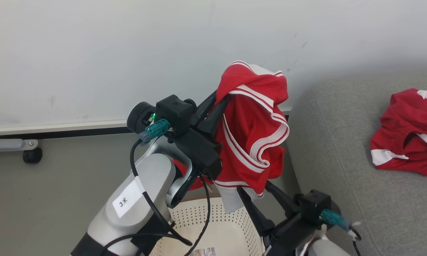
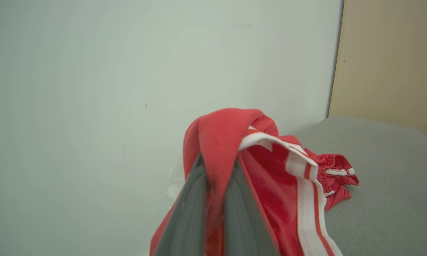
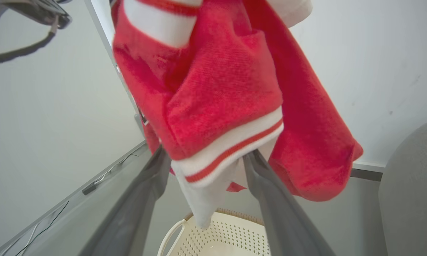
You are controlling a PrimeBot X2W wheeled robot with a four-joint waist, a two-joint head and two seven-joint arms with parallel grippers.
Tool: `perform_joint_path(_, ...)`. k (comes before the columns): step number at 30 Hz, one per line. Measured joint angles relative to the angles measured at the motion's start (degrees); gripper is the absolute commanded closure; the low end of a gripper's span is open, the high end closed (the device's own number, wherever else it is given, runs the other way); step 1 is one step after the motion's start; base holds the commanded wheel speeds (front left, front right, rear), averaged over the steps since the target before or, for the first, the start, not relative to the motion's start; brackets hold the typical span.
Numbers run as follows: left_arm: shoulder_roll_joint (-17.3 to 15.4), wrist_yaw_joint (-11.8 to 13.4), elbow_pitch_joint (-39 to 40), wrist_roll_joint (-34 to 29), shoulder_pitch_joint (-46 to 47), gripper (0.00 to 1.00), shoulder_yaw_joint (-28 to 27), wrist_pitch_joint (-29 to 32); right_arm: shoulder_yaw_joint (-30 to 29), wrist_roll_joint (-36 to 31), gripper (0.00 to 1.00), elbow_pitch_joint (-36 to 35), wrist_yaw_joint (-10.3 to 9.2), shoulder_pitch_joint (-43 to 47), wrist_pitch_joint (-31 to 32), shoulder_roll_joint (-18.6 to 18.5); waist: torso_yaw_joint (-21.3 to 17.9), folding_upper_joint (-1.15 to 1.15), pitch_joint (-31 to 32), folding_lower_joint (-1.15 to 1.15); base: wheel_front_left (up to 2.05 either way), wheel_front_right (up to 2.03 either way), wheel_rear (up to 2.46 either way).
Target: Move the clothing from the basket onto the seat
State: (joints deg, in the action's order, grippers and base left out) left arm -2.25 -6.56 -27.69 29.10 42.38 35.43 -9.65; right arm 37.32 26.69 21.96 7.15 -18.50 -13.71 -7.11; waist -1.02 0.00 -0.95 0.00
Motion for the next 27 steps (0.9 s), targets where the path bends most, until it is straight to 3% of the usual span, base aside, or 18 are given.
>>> perform_joint_path(9,0.01,0.01,2.93,2.64,-0.07,1.0,3.92,1.08,1.71,2.86,0.0,8.11,0.0,-8.54,-0.01,1.48,1.7,0.0,0.11,0.0,0.0,0.0,0.0)
perform_joint_path(10,0.01,0.01,2.94,2.74,-0.13,1.0,4.14,1.11,1.57,3.18,0.13,8.61,0.0,-9.26,-0.04,1.58,1.91,0.0,0.12,0.0,0.0,0.0,0.0)
perform_joint_path(11,0.0,0.02,2.94,2.91,-0.25,1.0,4.17,1.33,1.43,3.34,0.96,9.01,0.0,-9.88,-0.08,1.62,2.11,0.0,0.13,0.0,0.0,0.0,0.0)
perform_joint_path(12,-0.03,0.11,2.92,3.07,-0.41,1.0,4.27,1.49,1.1,3.63,1.0,9.42,0.0,-10.37,-0.15,1.66,2.31,0.0,0.14,0.0,0.0,0.0,0.0)
perform_joint_path(22,-0.58,1.32,2.05,3.56,-2.69,1.0,2.81,2.1,-0.41,6.65,1.0,10.87,0.0,-11.22,-0.57,1.71,2.42,0.0,0.18,0.0,0.0,0.0,0.0)
perform_joint_path(27,-1.75,1.54,1.82,3.65,-5.22,1.0,2.64,2.79,-4.32,7.39,1.0,9.33,0.0,-10.96,-0.57,0.85,1.19,0.0,0.3,0.0,0.0,0.0,0.0)
